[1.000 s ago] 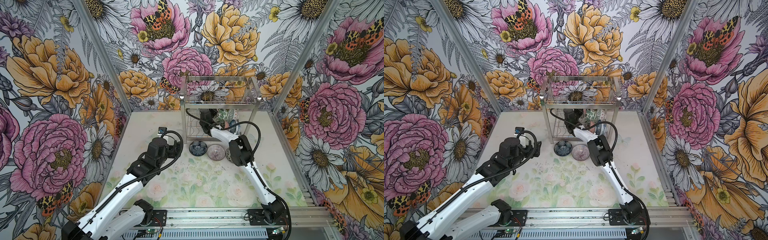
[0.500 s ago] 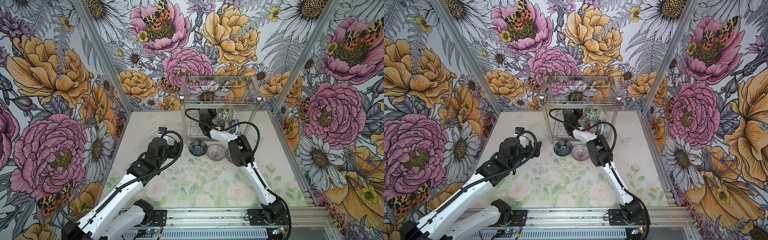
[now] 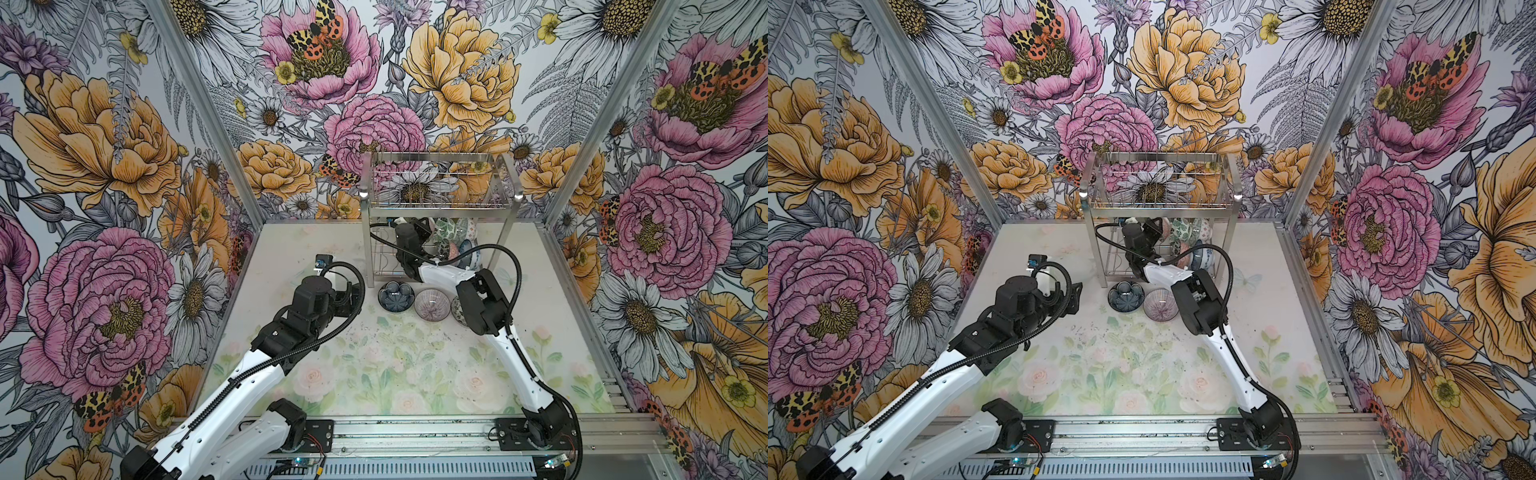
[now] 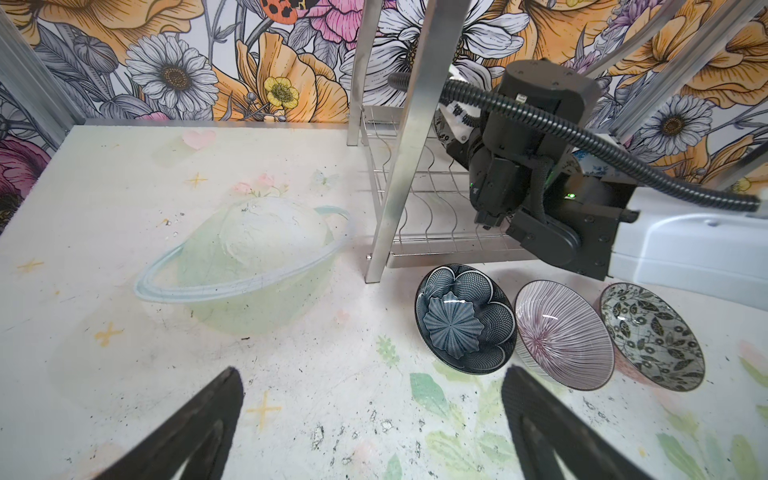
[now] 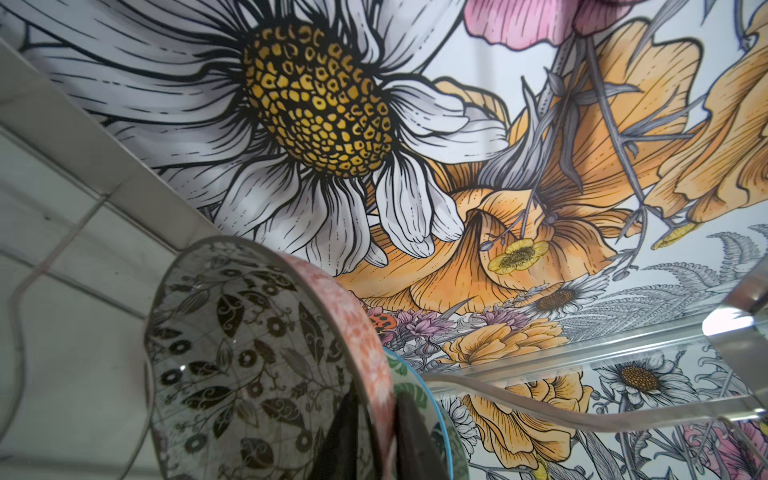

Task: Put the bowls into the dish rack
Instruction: 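Lower the leaf-pattern bowl into the rack slots beside the green leaf bowl, then open the right gripper and withdraw while the left reaches toward the blue geometric bowl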

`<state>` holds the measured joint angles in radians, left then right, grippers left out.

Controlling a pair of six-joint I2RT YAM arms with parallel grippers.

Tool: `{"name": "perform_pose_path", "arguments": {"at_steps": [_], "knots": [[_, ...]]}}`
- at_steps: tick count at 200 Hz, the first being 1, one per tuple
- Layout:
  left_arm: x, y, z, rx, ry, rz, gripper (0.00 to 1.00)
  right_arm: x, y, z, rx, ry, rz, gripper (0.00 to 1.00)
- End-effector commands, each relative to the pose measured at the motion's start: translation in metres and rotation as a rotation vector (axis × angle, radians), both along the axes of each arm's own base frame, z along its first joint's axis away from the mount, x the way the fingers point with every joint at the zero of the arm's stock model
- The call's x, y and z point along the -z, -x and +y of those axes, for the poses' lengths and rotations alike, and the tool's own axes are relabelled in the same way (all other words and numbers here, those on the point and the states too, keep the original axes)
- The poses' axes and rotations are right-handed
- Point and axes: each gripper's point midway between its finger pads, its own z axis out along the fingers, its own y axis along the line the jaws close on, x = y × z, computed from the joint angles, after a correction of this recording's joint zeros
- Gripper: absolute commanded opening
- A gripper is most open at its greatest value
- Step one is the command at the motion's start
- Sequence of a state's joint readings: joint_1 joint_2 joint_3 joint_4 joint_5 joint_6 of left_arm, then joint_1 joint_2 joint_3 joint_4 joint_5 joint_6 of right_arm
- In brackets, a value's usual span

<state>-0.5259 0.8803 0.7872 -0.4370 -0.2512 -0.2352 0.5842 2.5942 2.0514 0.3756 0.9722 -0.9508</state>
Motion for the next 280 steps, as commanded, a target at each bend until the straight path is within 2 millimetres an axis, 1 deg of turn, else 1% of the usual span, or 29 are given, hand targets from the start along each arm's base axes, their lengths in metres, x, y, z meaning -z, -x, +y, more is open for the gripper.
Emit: {"name": "perform_pose_path", "arguments": {"at_steps": [1,21,52,91,95,105,121,130,138,153,160,170,174,192,223,228,242,255,273,276,280], "knots": [[-0.002,0.001,-0.001,0.011,0.023,-0.015,0.99,-0.024,0.001,0.009,-0.028,-0.033,-0.016,0.22],[-0.002,0.002,0.0,0.011,0.027,-0.018,0.99,-0.024,-0.002,0.012,-0.032,-0.037,-0.011,0.24],[-0.002,0.002,0.0,0.01,0.028,-0.017,0.99,-0.028,-0.001,0.014,-0.036,-0.065,0.001,0.31],[-0.002,0.002,-0.002,0.015,0.03,-0.017,0.99,-0.036,0.003,0.009,-0.027,-0.09,0.008,0.37],[-0.002,0.002,-0.001,0.014,0.029,-0.019,0.99,-0.037,0.004,0.009,-0.026,-0.09,0.008,0.39],[-0.001,0.002,-0.002,0.016,0.029,-0.015,0.99,-0.041,0.007,0.007,-0.025,-0.099,0.006,0.49],[0.001,0.002,-0.002,0.018,0.026,-0.009,0.99,-0.05,0.015,0.003,-0.025,-0.125,0.002,0.71],[0.002,0.001,-0.003,0.019,0.027,-0.004,0.99,-0.056,0.021,0.0,-0.026,-0.148,-0.003,0.81],[0.004,0.001,-0.003,0.019,0.025,0.001,0.99,-0.06,0.027,-0.002,-0.031,-0.168,-0.001,0.86],[0.007,0.0,-0.004,0.019,0.021,0.011,0.99,-0.07,0.039,-0.005,-0.045,-0.205,0.002,0.92],[0.009,-0.001,-0.004,0.018,0.022,0.017,0.99,-0.069,0.046,-0.007,-0.052,-0.218,0.011,0.94],[0.01,-0.002,-0.005,0.015,0.021,0.022,0.98,-0.074,0.055,-0.01,-0.061,-0.241,0.013,0.98],[0.011,-0.001,-0.009,0.039,0.034,0.032,0.99,-0.074,0.059,-0.011,-0.066,-0.246,0.019,0.99],[0.016,-0.002,-0.012,0.046,0.035,0.049,0.99,-0.074,0.077,-0.013,-0.089,-0.278,0.036,1.0],[0.026,-0.006,-0.017,0.052,0.039,0.085,0.99,-0.062,0.113,-0.017,-0.129,-0.334,0.08,1.0],[0.028,-0.006,-0.018,0.051,0.038,0.091,0.99,-0.059,0.119,-0.016,-0.138,-0.343,0.091,1.0],[0.035,-0.007,-0.019,0.051,0.041,0.111,0.99,-0.057,0.136,-0.014,-0.171,-0.38,0.11,1.0],[0.04,-0.008,-0.022,0.053,0.046,0.126,0.99,-0.05,0.152,-0.011,-0.199,-0.402,0.141,1.0],[0.046,-0.01,-0.024,0.054,0.058,0.138,0.99,-0.048,0.172,-0.011,-0.223,-0.442,0.155,1.0],[0.047,-0.011,-0.025,0.053,0.06,0.139,0.99,-0.051,0.175,-0.011,-0.227,-0.455,0.153,1.0],[0.048,-0.011,-0.026,0.055,0.064,0.141,0.99,-0.05,0.18,-0.012,-0.23,-0.47,0.159,1.0]]}}
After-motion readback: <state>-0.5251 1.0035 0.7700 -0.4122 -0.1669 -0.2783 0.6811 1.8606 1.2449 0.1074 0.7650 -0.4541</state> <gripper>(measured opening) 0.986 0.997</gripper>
